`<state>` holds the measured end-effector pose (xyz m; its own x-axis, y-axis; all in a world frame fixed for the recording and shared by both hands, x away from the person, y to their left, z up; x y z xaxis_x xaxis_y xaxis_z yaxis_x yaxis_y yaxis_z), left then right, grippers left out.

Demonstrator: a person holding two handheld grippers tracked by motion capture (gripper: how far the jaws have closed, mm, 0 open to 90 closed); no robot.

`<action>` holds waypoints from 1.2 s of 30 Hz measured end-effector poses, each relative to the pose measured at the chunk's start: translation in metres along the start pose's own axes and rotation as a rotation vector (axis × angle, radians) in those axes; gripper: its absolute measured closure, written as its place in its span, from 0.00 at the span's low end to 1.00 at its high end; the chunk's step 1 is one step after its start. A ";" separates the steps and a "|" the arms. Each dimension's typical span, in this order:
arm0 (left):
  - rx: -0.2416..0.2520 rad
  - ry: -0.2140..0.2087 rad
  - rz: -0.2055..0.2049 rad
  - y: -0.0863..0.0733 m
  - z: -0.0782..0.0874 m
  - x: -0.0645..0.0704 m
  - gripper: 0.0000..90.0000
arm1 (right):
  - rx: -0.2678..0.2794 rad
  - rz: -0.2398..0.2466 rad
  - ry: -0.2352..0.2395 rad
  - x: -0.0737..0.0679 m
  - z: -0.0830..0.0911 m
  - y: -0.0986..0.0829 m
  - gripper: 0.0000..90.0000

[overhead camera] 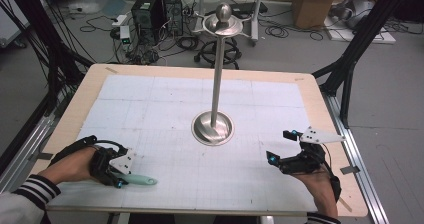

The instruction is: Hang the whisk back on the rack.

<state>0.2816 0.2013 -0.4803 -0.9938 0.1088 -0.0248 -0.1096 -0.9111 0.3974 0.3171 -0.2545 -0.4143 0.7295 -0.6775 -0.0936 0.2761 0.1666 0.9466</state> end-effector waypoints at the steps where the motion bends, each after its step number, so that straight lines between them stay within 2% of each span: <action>1: 0.004 0.010 0.002 0.001 0.002 -0.001 0.77 | 0.001 -0.002 0.000 0.000 0.000 0.000 0.01; 4: 0.019 0.029 0.014 0.003 0.008 -0.004 0.77 | 0.000 -0.008 0.000 0.000 0.000 0.000 0.01; 6: 0.023 0.041 0.008 0.005 0.012 -0.006 0.77 | -0.001 -0.006 -0.001 0.000 0.000 0.000 0.01; 10: 0.062 0.047 0.010 0.014 0.023 -0.008 0.77 | 0.001 -0.001 0.001 0.000 0.000 0.000 0.01; 11: 0.068 0.062 0.011 0.016 0.026 -0.010 0.77 | 0.000 -0.004 0.000 0.000 0.000 0.000 0.01; 16: 0.110 0.072 0.034 0.027 0.039 -0.015 0.77 | 0.001 -0.004 0.000 0.000 0.001 0.000 0.01; 19: 0.136 0.099 0.051 0.034 0.045 -0.019 0.77 | 0.003 -0.002 0.000 0.000 0.001 0.000 0.01; 25: 0.232 0.139 0.091 0.052 0.060 -0.026 0.77 | 0.003 -0.007 -0.001 0.000 0.002 0.001 0.01; 36: 0.353 0.184 0.100 0.085 0.089 -0.032 0.77 | 0.006 -0.003 -0.001 0.001 0.002 0.001 0.01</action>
<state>0.3060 0.1556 -0.3643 -0.9898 -0.0756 -0.1206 -0.0300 -0.7176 0.6958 0.3164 -0.2563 -0.4129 0.7279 -0.6789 -0.0960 0.2747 0.1605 0.9480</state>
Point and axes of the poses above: each handheld gripper's, and its own axes: z roughly backward along the jaws, y roughly out of its top, x roughly to its right, the point moved 8 cm from there along -z, roughly forward along the jaws, and after that the axes turned 7 degrees about x, right-handed, at the moved point
